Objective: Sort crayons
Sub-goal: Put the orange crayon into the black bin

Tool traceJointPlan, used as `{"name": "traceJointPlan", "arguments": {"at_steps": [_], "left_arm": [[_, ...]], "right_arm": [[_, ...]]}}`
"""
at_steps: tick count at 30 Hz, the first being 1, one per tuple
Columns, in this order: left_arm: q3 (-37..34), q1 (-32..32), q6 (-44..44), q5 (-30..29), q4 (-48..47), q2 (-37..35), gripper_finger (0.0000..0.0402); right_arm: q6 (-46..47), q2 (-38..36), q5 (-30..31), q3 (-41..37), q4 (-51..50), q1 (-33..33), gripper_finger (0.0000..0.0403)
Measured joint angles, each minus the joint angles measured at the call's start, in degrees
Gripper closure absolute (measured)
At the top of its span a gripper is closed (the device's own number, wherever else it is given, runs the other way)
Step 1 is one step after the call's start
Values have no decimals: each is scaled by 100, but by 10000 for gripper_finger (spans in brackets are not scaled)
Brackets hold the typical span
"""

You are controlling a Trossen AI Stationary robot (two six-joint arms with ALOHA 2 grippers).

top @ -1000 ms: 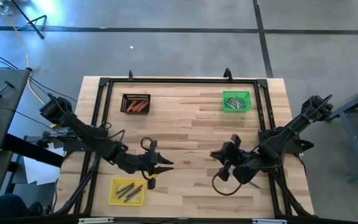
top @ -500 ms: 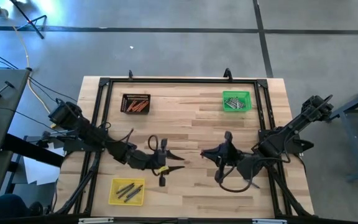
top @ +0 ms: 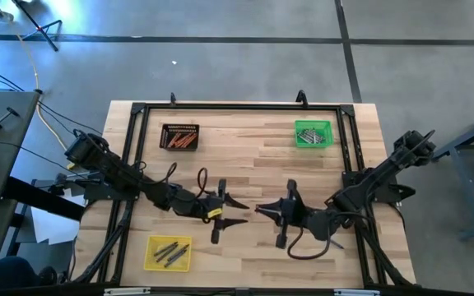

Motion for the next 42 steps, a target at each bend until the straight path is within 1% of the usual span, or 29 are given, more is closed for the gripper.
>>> {"name": "traceJointPlan", "arguments": {"at_steps": [7, 11, 22, 24, 26, 31, 32, 37, 39, 42], "left_arm": [[4, 12, 47, 40, 95, 0, 233], [4, 52, 49, 28, 94, 0, 233], [4, 65, 58, -23, 278, 0, 239], [4, 76, 67, -53, 322, 0, 253], [4, 80, 125, -54, 344, 0, 278], [4, 84, 206, -77, 344, 0, 380], [4, 84, 200, -77, 343, 0, 388], [4, 82, 194, -76, 337, 0, 394], [4, 82, 152, -83, 337, 0, 396], [4, 81, 139, -97, 327, 0, 397]], "right_arm": [[-92, 56, -242, 0, 347, -225, 402], [-362, 260, -602, 0, 732, -300, 402], [-556, 383, -719, 0, 1063, -538, 402], [-556, 383, -768, 0, 1065, -562, 402], [-556, 383, -834, 0, 1064, -564, 402], [-554, 383, -887, 0, 1070, -558, 402], [-554, 383, -894, 0, 1071, -558, 402], [-541, 383, -887, 0, 1070, -553, 400], [-476, 383, -890, 0, 1070, -553, 390], [-405, 383, -949, 0, 1042, -558, 360]]}}
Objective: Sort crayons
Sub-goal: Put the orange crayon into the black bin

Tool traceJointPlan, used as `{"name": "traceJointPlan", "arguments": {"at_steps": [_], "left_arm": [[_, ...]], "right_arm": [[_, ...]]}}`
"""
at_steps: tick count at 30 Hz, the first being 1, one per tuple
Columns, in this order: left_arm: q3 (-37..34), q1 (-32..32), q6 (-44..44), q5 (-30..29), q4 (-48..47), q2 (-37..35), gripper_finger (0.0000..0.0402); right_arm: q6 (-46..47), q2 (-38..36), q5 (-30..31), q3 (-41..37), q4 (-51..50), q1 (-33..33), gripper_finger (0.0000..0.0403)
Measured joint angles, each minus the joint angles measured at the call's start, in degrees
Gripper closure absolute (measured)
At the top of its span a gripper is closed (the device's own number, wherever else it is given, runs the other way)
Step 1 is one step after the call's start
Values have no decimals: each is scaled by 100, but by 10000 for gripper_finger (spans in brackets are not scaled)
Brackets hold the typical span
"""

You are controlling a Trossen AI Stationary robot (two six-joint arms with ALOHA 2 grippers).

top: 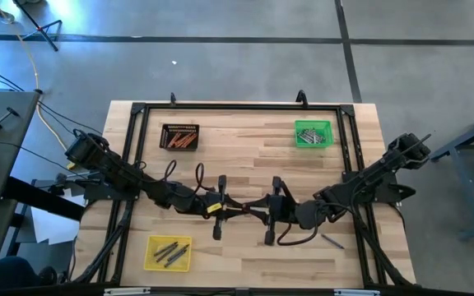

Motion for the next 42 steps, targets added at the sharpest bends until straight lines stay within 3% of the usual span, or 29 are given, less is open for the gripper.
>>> {"name": "traceJointPlan", "arguments": {"at_steps": [5, 9, 14, 17, 23, 27, 33, 42], "left_arm": [[2, -8, -98, -223, -121, -2, 398], [7, -6, -307, -797, -922, -214, 399], [7, -6, -890, -1886, -3280, -996, 394], [7, 7, -1700, -2419, -5039, -1653, 393], [0, 388, -4126, -3143, -8639, -2731, 392], [-4, 938, -5384, -3259, -10097, -2909, 391], [-4, 2050, -5416, -3133, -10442, -2750, 391], [-4, 3724, -4119, -2118, -9770, -2023, 390]], "right_arm": [[0, -107, 80, -4, -547, -2, 299], [275, -418, 123, -4, -1564, 31, 269], [2114, -807, -65, -4, -2961, 231, 264], [2858, -845, -264, -4, -3614, 444, 264], [3609, -668, -96, -9, -4210, 827, 263], [3641, -555, 82, -8, -4214, 959, 263], [3608, -498, 153, -7, -4224, 925, 263], [3305, -498, 362, -7, -4221, 896, 263]]}}
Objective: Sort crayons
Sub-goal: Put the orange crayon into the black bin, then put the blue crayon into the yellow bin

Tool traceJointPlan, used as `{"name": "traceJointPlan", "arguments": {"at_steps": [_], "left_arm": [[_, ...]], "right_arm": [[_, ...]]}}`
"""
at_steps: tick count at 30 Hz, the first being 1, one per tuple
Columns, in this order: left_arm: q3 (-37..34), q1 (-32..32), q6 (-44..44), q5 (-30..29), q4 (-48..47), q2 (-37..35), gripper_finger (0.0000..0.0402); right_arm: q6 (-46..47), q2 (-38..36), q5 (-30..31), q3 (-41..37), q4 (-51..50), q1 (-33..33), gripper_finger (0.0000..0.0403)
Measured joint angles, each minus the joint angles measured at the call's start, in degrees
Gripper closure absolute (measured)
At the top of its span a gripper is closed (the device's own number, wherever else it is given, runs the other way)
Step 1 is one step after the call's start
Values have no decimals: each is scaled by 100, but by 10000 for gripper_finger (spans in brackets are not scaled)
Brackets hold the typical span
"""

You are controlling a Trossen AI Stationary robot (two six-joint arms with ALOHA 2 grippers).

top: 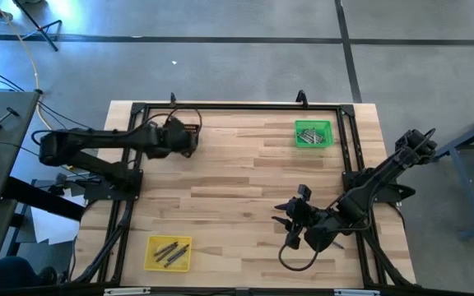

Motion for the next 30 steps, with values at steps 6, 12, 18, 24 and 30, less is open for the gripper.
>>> {"name": "traceJointPlan", "arguments": {"at_steps": [6, 12, 18, 24, 30], "left_arm": [[0, 897, 970, 638, 955, 623, 390], [-2, 1444, 1402, 1420, 1798, 1036, 390], [-2, 1499, 1799, 1587, 1835, 1142, 381], [-2, 1490, 1930, 1556, 1850, 1142, 366], [-2, 1489, 1845, 1584, 1849, 1142, 350]], "right_arm": [[-1, 0, -1, 0, 0, 0, 263], [-2, 0, -4, 0, -2, 2, 263], [-2, 0, -18, 0, -127, 4, 263], [14, 0, -48, 0, -199, 4, 263], [159, 0, -91, 1, -219, 4, 263]]}}
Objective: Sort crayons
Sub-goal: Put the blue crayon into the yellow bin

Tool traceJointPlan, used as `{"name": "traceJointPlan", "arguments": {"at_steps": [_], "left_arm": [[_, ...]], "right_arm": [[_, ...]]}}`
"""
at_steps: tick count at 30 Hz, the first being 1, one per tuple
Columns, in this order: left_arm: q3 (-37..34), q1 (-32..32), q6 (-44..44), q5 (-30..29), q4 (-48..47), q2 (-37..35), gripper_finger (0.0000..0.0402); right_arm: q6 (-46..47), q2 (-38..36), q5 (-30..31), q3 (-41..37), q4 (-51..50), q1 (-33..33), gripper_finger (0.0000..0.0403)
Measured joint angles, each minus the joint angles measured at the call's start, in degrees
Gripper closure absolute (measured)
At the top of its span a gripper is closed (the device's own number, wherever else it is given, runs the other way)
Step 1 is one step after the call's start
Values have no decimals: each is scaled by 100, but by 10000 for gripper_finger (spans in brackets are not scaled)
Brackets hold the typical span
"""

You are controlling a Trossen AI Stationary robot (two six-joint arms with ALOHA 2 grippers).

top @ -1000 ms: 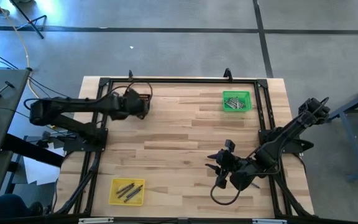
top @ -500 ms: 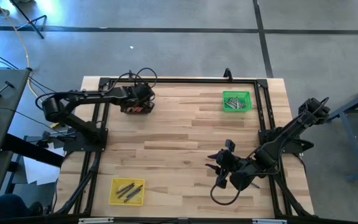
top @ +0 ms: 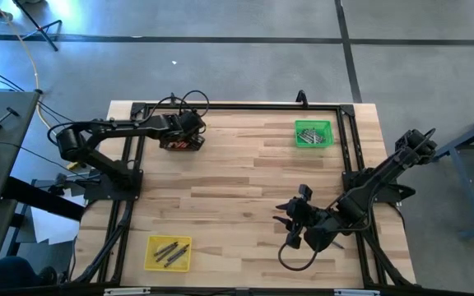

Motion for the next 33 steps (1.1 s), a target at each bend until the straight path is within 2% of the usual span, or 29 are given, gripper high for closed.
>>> {"name": "traceJointPlan", "arguments": {"at_steps": [6, 11, 18, 23, 26, 29, 33], "left_arm": [[0, -1, 86, 201, -103, -3, 326], [-2, -98, 305, 879, 19, -41, 313], [188, -637, 578, 1202, 1032, -372, 311], [229, -1381, 530, 2170, 2127, -605, 313], [232, -2006, 388, 2480, 2850, -619, 314], [232, -2676, 390, 2499, 3500, -596, 314], [225, -3559, 480, 2079, 4318, -562, 314]], "right_arm": [[117, 0, -142, 1, -125, 0, 263], [955, 0, -1098, 1, -691, 2, 263], [2569, 2, -1983, 1, -1900, 32, 263], [3710, 125, -2461, 3, -2528, 371, 263], [4189, 380, -2767, 6, -2558, 635, 263], [4513, 703, -3016, 6, -2581, 831, 263], [4776, 1187, -3487, 6, -2803, 942, 263]]}}
